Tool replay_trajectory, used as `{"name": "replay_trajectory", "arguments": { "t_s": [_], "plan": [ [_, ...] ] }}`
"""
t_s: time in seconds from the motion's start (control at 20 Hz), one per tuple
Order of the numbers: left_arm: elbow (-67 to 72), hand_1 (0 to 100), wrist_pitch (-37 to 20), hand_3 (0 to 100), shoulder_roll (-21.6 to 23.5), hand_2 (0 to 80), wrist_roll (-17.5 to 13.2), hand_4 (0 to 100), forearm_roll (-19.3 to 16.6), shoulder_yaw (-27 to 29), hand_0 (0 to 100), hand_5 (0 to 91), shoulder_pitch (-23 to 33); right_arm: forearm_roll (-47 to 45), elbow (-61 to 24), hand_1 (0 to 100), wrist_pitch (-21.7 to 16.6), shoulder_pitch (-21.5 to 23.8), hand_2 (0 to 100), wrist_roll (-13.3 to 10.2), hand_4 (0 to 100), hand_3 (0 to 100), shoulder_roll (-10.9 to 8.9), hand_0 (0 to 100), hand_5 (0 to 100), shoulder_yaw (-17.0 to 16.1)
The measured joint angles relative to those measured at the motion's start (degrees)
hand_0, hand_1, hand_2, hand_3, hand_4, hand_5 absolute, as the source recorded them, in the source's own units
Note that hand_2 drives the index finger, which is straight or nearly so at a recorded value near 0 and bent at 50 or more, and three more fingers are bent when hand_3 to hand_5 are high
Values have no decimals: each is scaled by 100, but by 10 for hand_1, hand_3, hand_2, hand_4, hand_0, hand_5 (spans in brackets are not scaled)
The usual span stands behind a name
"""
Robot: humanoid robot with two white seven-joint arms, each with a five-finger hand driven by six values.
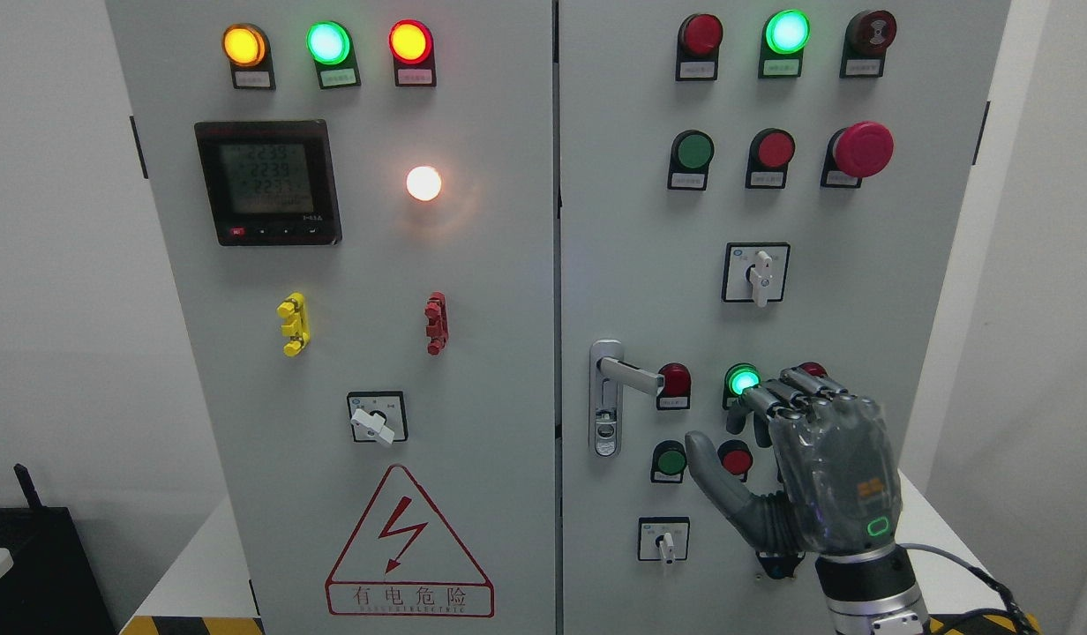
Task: Release door handle
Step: 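Open the right hand fingers and pull the hand away from the handle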
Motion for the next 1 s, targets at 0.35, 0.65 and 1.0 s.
{"name": "replay_trajectory", "arguments": {
  "t_s": [0.35,0.65,1.0],
  "plan": [
    [0,389,0,0,0,0,0,0,0,0,120,0,0,-456,-177,0,-53,287,71,-39,47,135,-520,410,0,148],
    [0,389,0,0,0,0,0,0,0,0,120,0,0,-739,-298,0,-156,448,0,-45,0,52,-724,396,0,229],
    [0,389,0,0,0,0,0,0,0,0,120,0,0,-957,-379,0,-185,485,0,-64,0,55,-849,379,0,279]
  ]
}}
